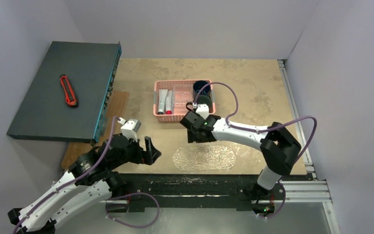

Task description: Prepare toiletry sets of a toothbrush and toothpaste on the tray

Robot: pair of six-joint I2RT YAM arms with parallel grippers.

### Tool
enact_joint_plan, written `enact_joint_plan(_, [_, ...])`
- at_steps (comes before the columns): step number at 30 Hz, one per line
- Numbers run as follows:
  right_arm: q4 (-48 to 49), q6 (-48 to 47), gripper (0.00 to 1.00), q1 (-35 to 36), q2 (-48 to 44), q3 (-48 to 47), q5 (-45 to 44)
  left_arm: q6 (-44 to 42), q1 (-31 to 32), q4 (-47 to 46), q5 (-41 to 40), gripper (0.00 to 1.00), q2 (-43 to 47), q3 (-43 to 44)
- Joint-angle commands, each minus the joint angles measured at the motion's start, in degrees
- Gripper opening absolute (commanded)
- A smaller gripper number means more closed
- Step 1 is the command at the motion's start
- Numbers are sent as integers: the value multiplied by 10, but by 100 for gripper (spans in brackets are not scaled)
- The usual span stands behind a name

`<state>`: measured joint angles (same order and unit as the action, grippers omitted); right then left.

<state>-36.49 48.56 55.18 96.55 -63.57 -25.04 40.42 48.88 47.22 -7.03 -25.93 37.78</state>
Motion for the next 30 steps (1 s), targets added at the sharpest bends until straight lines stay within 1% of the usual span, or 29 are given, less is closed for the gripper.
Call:
enact_joint_plan(1, [-53, -26, 72, -1, -43, -61, -48, -31, 2, 12, -21, 100, -9, 57])
enact_joint_plan(5, [-67, -56, 72, -18, -66, -88, -64, -50, 2, 30, -37, 100, -22, 91])
enact_joint_plan(13, [-48, -139, 69, -106, -100, -131, -46, -96, 2, 72, -72, 100, -40, 163])
enact_joint_plan(17, [-22, -177, 66, -154, -98, -149, -27, -124, 2, 94, -97, 100, -44, 200])
enact_joint_plan(21, [-8, -208, 64, -191, -75, -185, -8, -152, 2, 110, -116, 100, -48, 227])
enact_joint_plan(24, [5, -230, 62, -214, -49, -208, 13, -183, 2, 98, -113, 99, -43, 227])
enact_joint_plan(30, [60, -248, 60, -244, -13, -214, 45, -215, 2, 55, -119, 99, -11, 183])
